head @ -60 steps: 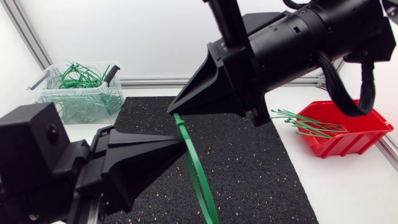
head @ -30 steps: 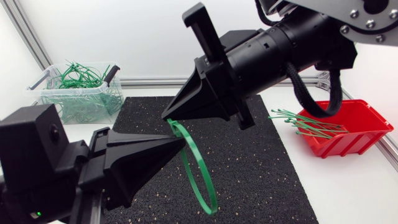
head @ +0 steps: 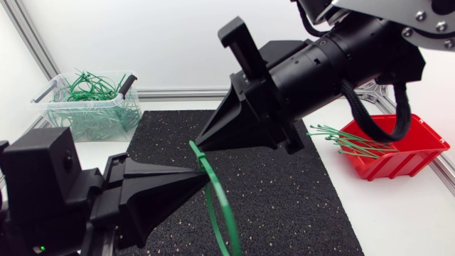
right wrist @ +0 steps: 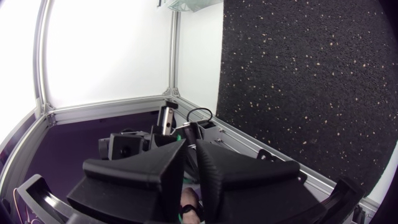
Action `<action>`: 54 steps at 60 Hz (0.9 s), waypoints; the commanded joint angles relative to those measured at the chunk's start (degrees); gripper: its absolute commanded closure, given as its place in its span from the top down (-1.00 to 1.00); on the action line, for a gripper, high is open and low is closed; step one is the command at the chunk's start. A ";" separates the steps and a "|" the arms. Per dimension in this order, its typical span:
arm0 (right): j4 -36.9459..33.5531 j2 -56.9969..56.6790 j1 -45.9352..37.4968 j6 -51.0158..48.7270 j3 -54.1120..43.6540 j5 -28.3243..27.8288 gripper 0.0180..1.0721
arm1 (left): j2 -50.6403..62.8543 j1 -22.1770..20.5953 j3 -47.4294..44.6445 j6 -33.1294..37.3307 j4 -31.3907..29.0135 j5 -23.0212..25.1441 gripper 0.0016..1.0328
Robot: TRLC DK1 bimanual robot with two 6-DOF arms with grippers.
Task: Take a green cable tie from the red box, thread the tail through the head to close it, then place it in the transparent bin on the left.
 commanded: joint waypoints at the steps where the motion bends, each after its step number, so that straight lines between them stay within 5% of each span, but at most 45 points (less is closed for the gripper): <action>1: -4.42 0.36 -1.50 -6.23 -0.28 0.33 -0.03 | -0.68 3.11 2.38 0.87 -2.23 0.83 -0.93; 16: -9.43 2.12 -8.09 -17.31 -2.39 10.61 0.73 | 0.64 16.82 6.16 8.52 -12.60 1.79 -0.93; 33: -8.47 1.41 -17.05 -26.45 -4.32 27.13 0.88 | 9.70 45.91 14.51 20.91 -18.22 6.72 -0.93; 44: -1.70 -0.08 -22.24 -34.71 -7.40 36.36 0.91 | 21.47 59.62 24.53 23.90 -15.58 8.65 -0.93; 54: 3.84 -3.77 -23.82 -40.77 -11.26 42.60 0.91 | 31.76 66.30 31.04 25.22 -6.53 8.47 -0.93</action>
